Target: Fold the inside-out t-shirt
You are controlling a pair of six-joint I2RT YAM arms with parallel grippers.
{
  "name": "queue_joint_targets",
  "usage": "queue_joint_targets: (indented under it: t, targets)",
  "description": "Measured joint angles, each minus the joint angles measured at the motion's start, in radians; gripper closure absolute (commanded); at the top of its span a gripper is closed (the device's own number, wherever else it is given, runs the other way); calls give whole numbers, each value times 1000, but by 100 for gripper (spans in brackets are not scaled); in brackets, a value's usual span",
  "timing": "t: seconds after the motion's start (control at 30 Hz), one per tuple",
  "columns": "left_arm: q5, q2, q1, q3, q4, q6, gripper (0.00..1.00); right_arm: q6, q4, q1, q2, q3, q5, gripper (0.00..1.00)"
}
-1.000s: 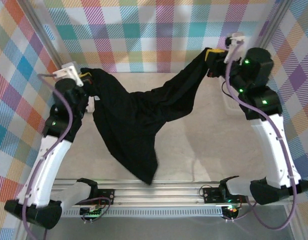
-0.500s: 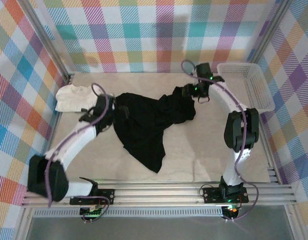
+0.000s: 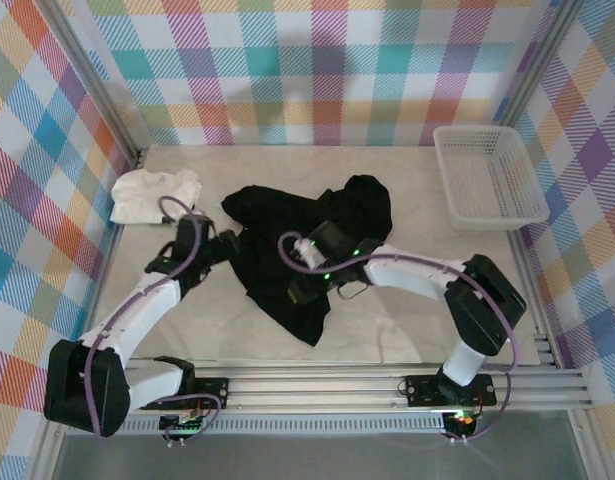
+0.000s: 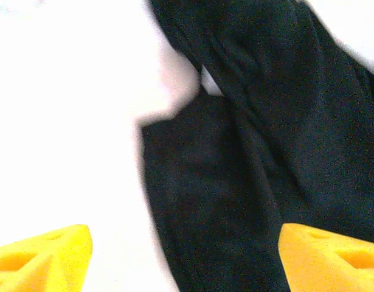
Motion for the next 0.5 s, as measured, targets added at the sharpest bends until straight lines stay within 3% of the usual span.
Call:
queue_joint_targets:
  t: [0.13,0.3,0.37,0.43,0.5]
  targets:
    - [32,32,130,33,40,-27,18,-24,49,119,180,147,71,24]
    - [53,45,212,33,47,-50,18,-53,80,163,389,359,157,25]
    - [59,45,228,33,47,-51,18,-61,71,164,464,437,188,48]
    - [65,45,237,33,47,-53,18,-78,68,164,513,499,230,81]
    - [80,45,238,33,46,-54,18,-87,53,162,505,500,253,95]
